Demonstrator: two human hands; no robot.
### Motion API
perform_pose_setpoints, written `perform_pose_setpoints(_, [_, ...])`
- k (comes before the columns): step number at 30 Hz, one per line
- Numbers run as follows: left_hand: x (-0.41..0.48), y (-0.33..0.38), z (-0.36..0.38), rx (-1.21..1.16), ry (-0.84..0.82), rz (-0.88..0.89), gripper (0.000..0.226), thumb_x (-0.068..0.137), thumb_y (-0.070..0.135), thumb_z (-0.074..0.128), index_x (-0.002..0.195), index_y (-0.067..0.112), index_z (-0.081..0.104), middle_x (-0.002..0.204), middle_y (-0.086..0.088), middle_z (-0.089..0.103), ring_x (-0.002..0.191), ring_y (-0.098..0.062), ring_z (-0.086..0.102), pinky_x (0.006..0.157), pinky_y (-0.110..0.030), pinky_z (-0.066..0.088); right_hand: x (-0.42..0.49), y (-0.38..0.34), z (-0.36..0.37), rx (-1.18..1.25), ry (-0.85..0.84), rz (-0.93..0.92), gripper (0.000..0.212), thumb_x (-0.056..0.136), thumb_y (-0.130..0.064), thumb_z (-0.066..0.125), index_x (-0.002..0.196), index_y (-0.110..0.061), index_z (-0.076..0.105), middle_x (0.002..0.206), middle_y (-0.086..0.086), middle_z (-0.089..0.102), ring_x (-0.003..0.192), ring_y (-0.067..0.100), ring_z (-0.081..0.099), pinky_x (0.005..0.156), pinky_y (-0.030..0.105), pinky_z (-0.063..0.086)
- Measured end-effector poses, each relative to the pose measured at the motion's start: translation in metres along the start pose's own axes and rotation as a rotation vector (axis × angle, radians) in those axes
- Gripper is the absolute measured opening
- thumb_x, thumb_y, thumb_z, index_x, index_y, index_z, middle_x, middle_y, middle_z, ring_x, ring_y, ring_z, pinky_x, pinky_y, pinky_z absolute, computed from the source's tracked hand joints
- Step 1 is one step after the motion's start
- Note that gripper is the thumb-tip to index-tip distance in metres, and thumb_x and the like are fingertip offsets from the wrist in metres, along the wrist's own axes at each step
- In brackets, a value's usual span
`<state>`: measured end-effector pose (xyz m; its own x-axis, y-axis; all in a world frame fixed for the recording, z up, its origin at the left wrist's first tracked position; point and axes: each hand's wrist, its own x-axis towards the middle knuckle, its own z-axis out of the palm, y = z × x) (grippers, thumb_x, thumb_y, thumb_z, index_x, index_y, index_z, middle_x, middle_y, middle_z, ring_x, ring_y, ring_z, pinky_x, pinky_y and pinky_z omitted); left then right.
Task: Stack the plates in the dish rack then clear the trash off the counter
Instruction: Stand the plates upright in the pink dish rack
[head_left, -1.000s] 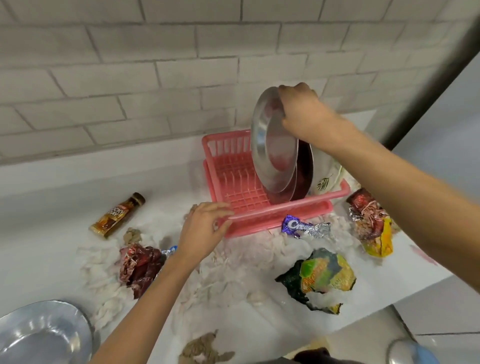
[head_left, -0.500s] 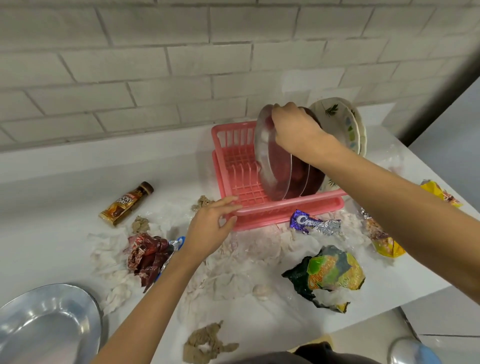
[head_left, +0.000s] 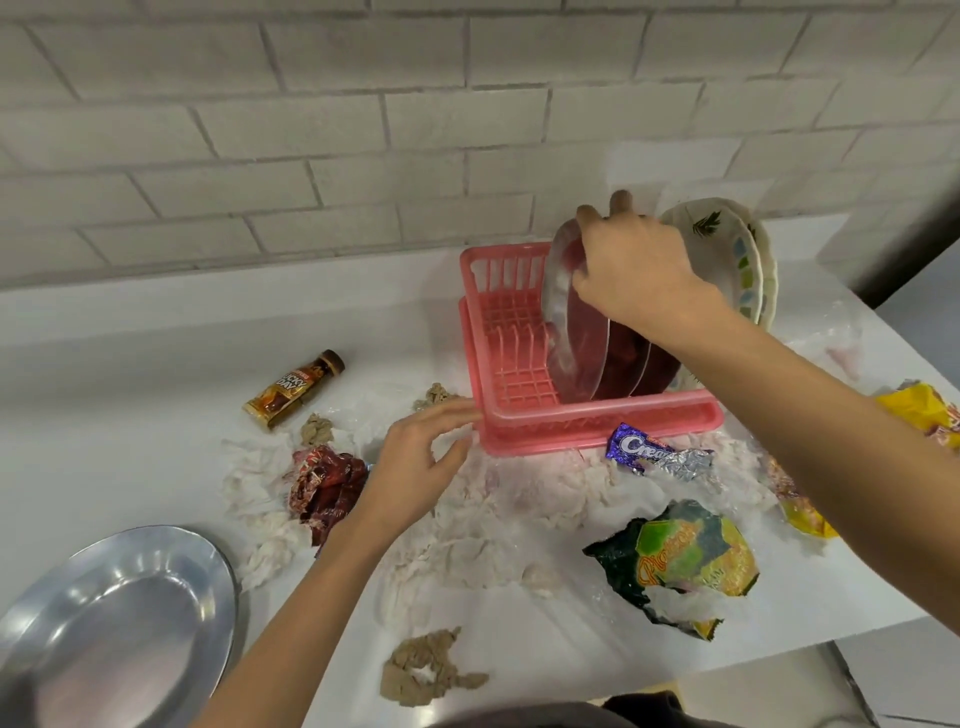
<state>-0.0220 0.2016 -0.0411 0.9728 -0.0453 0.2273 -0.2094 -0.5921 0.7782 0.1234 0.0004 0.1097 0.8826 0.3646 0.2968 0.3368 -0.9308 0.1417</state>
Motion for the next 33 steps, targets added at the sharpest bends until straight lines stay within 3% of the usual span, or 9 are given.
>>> perform_pose_setpoints(4, [-0.031, -0.006, -0.029, 0.008, 0.125, -0.081, 0.025, 0.089, 0.005, 0.064, 0.104, 0.022, 0.075, 0.106, 0.016, 0.070, 0.100, 0.005, 0.063, 0.088, -0.010, 0.046, -0.016, -0.021, -0.016, 0.083, 0.123, -0.147, 0.030, 0.086, -0.014, 0.055, 0.115, -0.003, 0.055, 0.119, 0.022, 0.046, 0.079, 0.040, 0.057, 0.053, 0.036, 0.038])
perform_pose_setpoints(8, [-0.069, -0.014, -0.050, 0.042, 0.213, -0.194, 0.021, 0.087, 0.002, 0.066, 0.097, 0.017, 0.077, 0.092, 0.017, 0.071, 0.085, 0.003, 0.066, 0.077, -0.008, 0.047, -0.035, -0.065, -0.010, 0.273, 0.024, -0.308, 0.032, 0.088, -0.024, 0.053, 0.117, -0.013, 0.059, 0.115, 0.011, 0.055, 0.092, 0.039, 0.062, 0.066, 0.043, 0.049])
perform_pose_setpoints(11, [-0.108, -0.025, -0.059, 0.054, 0.322, -0.347, 0.020, 0.086, 0.003, 0.068, 0.092, 0.019, 0.078, 0.087, 0.019, 0.072, 0.080, 0.004, 0.065, 0.074, -0.008, 0.047, -0.055, -0.107, 0.007, 0.454, -0.105, -0.422, 0.027, 0.089, -0.025, 0.051, 0.113, -0.019, 0.062, 0.106, 0.003, 0.064, 0.096, 0.032, 0.062, 0.072, 0.038, 0.048])
perform_pose_setpoints(16, [-0.177, -0.045, -0.073, 0.181, 0.453, -0.563, 0.020, 0.087, 0.010, 0.067, 0.098, 0.025, 0.074, 0.099, 0.020, 0.070, 0.092, 0.007, 0.062, 0.081, -0.011, 0.047, -0.089, -0.166, 0.036, 0.617, -0.346, -0.531, 0.022, 0.093, -0.025, 0.049, 0.107, -0.023, 0.066, 0.077, -0.006, 0.066, 0.079, 0.020, 0.063, 0.070, 0.034, 0.051])
perform_pose_setpoints(21, [-0.230, -0.062, -0.077, 0.475, 0.273, -0.798, 0.027, 0.079, 0.027, 0.066, 0.105, 0.025, 0.061, 0.103, 0.008, 0.063, 0.094, -0.020, 0.059, 0.070, -0.030, 0.045, -0.113, -0.202, 0.050, 0.652, -0.491, -0.625, 0.021, 0.094, -0.025, 0.048, 0.105, -0.023, 0.066, 0.069, -0.010, 0.055, 0.066, 0.010, 0.051, 0.058, 0.029, 0.041])
perform_pose_setpoints(24, [-0.244, -0.057, -0.075, 0.490, 0.318, -0.839, 0.036, 0.088, 0.023, 0.066, 0.124, 0.019, 0.063, 0.124, 0.008, 0.064, 0.109, -0.018, 0.062, 0.081, -0.029, 0.051, -0.117, -0.211, 0.054, 0.677, -0.545, -0.636, 0.019, 0.093, -0.021, 0.050, 0.101, -0.021, 0.067, 0.059, -0.013, 0.049, 0.055, 0.004, 0.046, 0.056, 0.030, 0.045])
perform_pose_setpoints(27, [-0.246, -0.049, -0.078, 0.479, 0.366, -0.782, 0.024, 0.091, 0.027, 0.065, 0.115, 0.027, 0.066, 0.105, 0.016, 0.070, 0.092, -0.012, 0.067, 0.067, -0.028, 0.054, -0.118, -0.218, 0.059, 0.723, -0.580, -0.643, 0.018, 0.092, -0.019, 0.052, 0.098, -0.018, 0.069, 0.057, -0.010, 0.054, 0.054, 0.007, 0.051, 0.058, 0.035, 0.051])
perform_pose_setpoints(31, [-0.237, -0.034, -0.086, 0.458, 0.482, -0.720, 0.004, 0.093, 0.032, 0.062, 0.093, 0.036, 0.063, 0.061, 0.015, 0.058, 0.056, -0.008, 0.055, 0.049, -0.019, 0.038, -0.128, -0.228, 0.067, 0.908, -0.693, -0.589, 0.018, 0.093, -0.025, 0.054, 0.087, -0.018, 0.070, 0.059, 0.000, 0.064, 0.052, 0.012, 0.060, 0.060, 0.041, 0.055])
perform_pose_setpoints(33, [-0.229, -0.026, -0.091, 0.448, 0.587, -0.661, 0.013, 0.094, 0.026, 0.061, 0.096, 0.036, 0.068, 0.055, 0.012, 0.056, 0.049, -0.009, 0.051, 0.048, -0.021, 0.037, -0.131, -0.235, 0.064, 1.068, -0.788, -0.498, 0.022, 0.097, -0.032, 0.053, 0.097, -0.016, 0.069, 0.065, 0.005, 0.068, 0.052, 0.018, 0.065, 0.057, 0.039, 0.057])
